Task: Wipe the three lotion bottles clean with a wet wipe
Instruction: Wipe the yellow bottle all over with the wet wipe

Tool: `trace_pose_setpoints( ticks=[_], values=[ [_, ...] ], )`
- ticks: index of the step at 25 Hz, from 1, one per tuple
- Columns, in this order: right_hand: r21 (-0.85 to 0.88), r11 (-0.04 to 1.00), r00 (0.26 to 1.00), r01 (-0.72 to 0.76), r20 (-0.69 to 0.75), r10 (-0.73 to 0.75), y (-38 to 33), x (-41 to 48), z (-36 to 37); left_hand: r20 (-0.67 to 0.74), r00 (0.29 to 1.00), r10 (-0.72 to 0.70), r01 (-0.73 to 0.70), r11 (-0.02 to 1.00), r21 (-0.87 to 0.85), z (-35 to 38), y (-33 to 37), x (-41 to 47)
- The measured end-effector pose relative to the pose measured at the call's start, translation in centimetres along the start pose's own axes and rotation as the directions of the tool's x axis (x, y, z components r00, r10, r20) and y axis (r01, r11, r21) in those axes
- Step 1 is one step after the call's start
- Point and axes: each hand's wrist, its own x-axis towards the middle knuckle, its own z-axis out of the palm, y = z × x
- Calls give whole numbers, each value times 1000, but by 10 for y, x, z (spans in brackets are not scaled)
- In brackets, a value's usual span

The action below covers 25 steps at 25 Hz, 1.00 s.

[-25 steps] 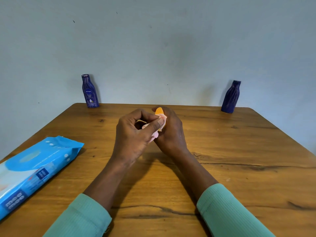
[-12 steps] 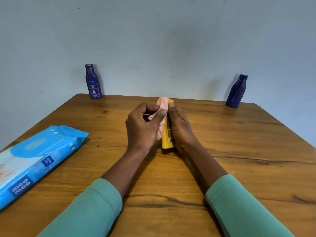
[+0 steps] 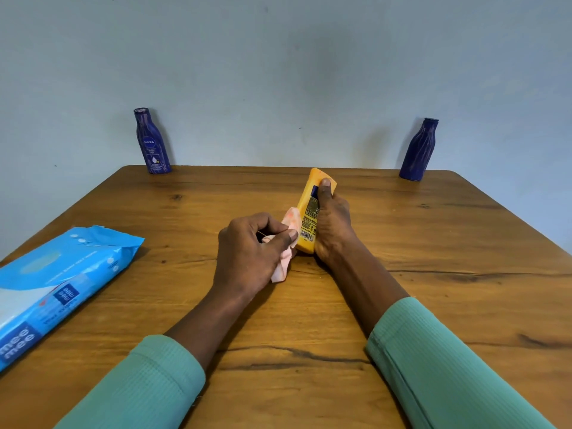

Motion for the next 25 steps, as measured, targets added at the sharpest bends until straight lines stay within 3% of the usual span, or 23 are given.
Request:
trace_pose_setpoints(
  ticks=[5, 8, 11, 14, 17, 20, 23, 25],
  values=[
    [-262, 955, 973, 137, 214, -80, 9, -14, 4, -198, 976, -91, 64, 988, -138, 9, 7, 26],
    [-437, 867, 950, 238, 292, -114, 9, -21, 9, -319, 947, -50, 20, 995, -96, 6, 9, 37],
    [-477, 845, 964, 240, 224, -147, 14, -21, 11, -259, 966, -26, 21, 1000, -22, 4, 4, 35],
    [-316, 945, 991, 81, -74, -110, 11, 0, 3, -89, 995, 44, -37, 996, 85, 10, 3, 17],
    [38, 999, 960, -22, -277, 32, 13, 15, -5, -162, 986, 42, -50, 998, -45, 11, 12, 4],
    [394, 919, 924, -34, -338, 179, 17, 30, -8, -207, 975, 80, -109, 985, -133, 21, 20, -4],
    [474, 880, 901, -42, -363, 238, 20, 40, -12, -144, 976, 165, -183, 975, -126, 38, 30, -12],
    [462, 886, 906, -41, -356, 227, 21, 41, -12, -132, 981, 145, -164, 974, -154, 42, 31, -10]
  ],
)
